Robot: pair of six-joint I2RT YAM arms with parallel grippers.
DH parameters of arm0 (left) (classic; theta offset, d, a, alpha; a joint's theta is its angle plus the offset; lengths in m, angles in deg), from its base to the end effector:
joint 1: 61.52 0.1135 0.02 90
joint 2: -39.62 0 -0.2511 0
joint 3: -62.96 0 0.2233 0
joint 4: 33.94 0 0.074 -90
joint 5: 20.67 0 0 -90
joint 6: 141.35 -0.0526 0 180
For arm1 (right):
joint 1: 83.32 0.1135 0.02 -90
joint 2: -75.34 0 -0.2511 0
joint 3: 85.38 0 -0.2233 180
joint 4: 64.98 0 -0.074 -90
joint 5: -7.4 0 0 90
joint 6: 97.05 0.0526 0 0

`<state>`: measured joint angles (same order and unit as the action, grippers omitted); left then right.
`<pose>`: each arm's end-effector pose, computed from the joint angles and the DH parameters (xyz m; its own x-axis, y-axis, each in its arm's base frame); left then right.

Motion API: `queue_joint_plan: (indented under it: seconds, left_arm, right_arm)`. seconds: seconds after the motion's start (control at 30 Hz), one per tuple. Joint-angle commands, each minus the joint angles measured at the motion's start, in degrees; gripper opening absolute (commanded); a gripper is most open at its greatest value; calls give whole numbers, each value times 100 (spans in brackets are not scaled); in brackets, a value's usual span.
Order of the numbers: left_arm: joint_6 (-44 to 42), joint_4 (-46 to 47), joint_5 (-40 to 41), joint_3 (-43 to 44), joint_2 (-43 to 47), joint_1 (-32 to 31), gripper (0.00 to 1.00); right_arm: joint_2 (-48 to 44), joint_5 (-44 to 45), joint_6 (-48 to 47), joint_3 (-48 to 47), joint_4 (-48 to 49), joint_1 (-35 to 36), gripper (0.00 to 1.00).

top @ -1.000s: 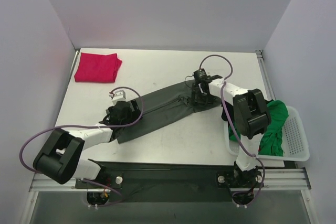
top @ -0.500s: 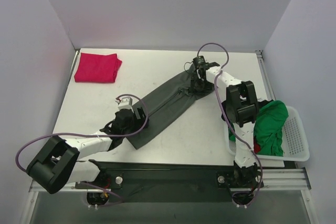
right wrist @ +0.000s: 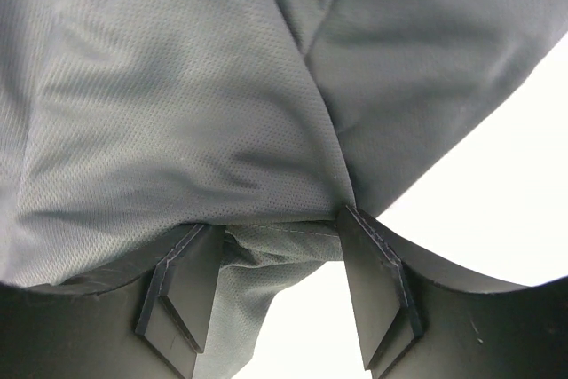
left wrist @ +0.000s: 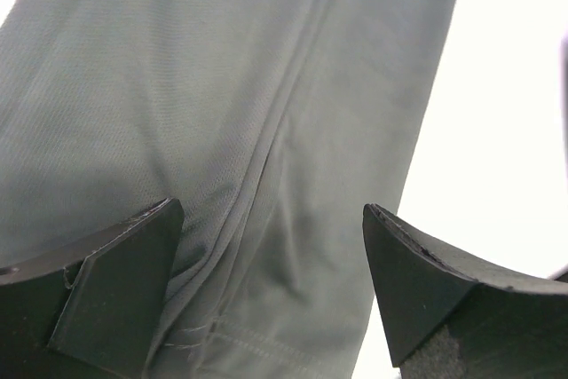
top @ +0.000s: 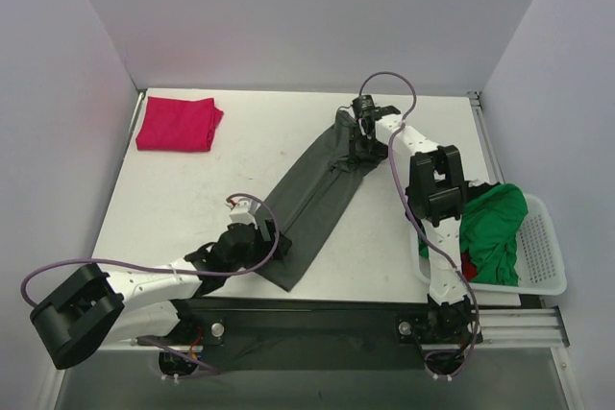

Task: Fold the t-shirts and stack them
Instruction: Rotate the tshirt 90 degrees

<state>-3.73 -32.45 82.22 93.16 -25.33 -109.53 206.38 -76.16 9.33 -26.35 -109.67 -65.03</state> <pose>0.1438 -0.1422 0.1450 -0.6903 -0.3094 -0.6540 0.1332 0.8341 -0.5352 0.4553 0.1443 0.1607 -0.8146 0.0259 -0.5794 -0.0215 0.9970 0.0748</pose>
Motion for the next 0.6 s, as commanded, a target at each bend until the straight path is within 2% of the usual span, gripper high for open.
queue_joint_plan:
  seconds: [0.0,0.3,0.57]
  left_arm:
    - [485,-206,82,-186,114,-375,94]
    - [819,76,504,217,-360,-1517,94]
    - [881,85,689,560,-589,-2081,94]
  right_arm:
    - [211,314,-127,-105,-438,-176,55]
    - [413,51,-118,-316,-535,-264,56]
    - [387,24,-135,-395,-535,-290,56]
